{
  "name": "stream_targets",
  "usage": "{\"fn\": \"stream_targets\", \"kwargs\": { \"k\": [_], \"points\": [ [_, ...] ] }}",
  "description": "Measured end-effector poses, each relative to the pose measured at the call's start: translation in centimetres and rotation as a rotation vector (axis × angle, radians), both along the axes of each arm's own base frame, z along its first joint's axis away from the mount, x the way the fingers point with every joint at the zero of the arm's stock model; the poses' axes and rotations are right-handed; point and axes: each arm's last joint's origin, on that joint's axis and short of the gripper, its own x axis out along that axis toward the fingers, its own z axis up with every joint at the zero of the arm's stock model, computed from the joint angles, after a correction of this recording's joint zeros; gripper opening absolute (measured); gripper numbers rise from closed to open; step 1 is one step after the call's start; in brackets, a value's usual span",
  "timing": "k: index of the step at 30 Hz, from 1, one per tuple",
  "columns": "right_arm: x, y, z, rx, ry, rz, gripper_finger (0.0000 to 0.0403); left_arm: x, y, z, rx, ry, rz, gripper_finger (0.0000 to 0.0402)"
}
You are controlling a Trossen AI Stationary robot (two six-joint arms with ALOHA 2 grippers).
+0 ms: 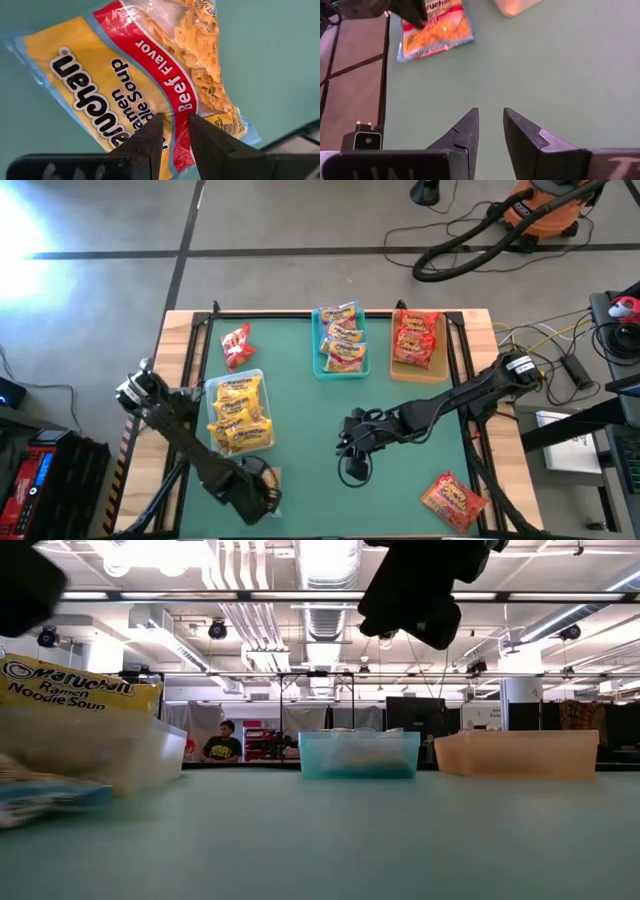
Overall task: Sort Maruchan noodles
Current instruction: Put the blue noodle pack into the blue bin
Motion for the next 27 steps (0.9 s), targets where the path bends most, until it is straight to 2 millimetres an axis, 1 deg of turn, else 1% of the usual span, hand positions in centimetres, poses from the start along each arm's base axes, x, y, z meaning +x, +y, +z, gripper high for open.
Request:
{"fn": "stream_targets", "kwargs": {
  "k": [5, 9, 12, 16, 19, 21, 23, 25, 27],
  "points": [
    [0.0, 0.0, 0.0, 0.001, 0.001, 0.000, 0.0079, 2.6, 1.2, -0.7, 0.014, -0.088, -0.042, 0.0076],
    [0.0, 0.0, 0.0, 0.001, 0.002, -0.001, 0.0079, 3.6, 2.3, -0.7, 0.074, -0.148, -0.072, 0.0076],
    [0.0, 0.0, 0.0, 0.001, 0.002, -0.002, 0.0079, 4.2, 2.9, -0.6, 0.114, -0.180, -0.135, 0.0076],
    [0.0, 0.0, 0.0, 0.000, 0.002, -0.001, 0.0079, 5.3, 3.6, -0.6, 0.173, -0.242, -0.292, 0.0076],
    [0.0, 0.0, 0.0, -0.005, 0.001, 0.003, 0.0079, 6.2, 4.0, -0.5, 0.242, -0.319, -0.488, 0.0076],
    [0.0, 0.0, 0.0, -0.005, 0.001, 0.003, 0.0079, 6.8, 4.0, -0.2, 0.292, -0.369, -0.628, 0.0076],
    [0.0, 0.0, 0.0, -0.005, 0.001, 0.003, 0.0079, 7.4, 3.9, 0.6, 0.327, -0.400, -0.711, 0.0076],
    [0.0, 0.0, 0.0, -0.005, 0.001, 0.003, 0.0079, 7.8, 3.6, 1.7, 0.334, -0.426, -0.736, 0.0076],
    [0.0, 0.0, 0.0, 0.001, 0.003, -0.003, 0.0079, 8.1, 3.4, 2.8, 0.319, -0.422, -0.714, 0.0076]
  ]
}}
